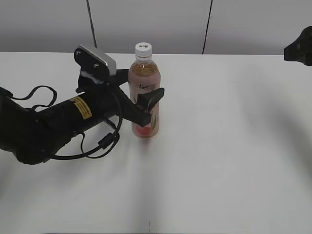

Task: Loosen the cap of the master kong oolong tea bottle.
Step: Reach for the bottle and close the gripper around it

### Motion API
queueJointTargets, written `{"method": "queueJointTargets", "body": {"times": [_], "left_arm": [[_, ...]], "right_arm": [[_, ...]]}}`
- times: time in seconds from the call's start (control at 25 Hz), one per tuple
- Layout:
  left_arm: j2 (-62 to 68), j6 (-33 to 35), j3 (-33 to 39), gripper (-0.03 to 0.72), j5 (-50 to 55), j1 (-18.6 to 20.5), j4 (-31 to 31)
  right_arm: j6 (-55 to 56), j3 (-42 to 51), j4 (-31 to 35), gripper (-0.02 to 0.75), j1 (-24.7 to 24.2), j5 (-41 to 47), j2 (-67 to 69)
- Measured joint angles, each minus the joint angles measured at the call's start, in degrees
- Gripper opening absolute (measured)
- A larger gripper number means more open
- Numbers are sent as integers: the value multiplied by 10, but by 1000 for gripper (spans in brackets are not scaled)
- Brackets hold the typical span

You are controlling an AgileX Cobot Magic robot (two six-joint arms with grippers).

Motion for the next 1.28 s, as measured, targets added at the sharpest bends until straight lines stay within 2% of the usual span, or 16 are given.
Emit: {"method": "queueJointTargets", "body": {"times": [0.44, 0.64, 0.84, 1.04, 1.28], "left_arm": [[22, 0, -40, 572, 34, 0, 3], [31, 0, -40, 438, 29, 0, 4], [35, 0, -40, 437, 13, 0, 9], [35, 29, -40, 437, 9, 0, 46], [23, 43, -40, 437, 24, 0, 81]], "right_arm": [[-2, -7, 0, 577, 0, 1, 0], [-2, -18, 0, 577, 0, 1, 0], [-11, -24, 0, 577, 0, 5, 0], [-55, -40, 0, 577, 0, 35, 0], [-64, -92, 8, 577, 0, 110, 0]]}}
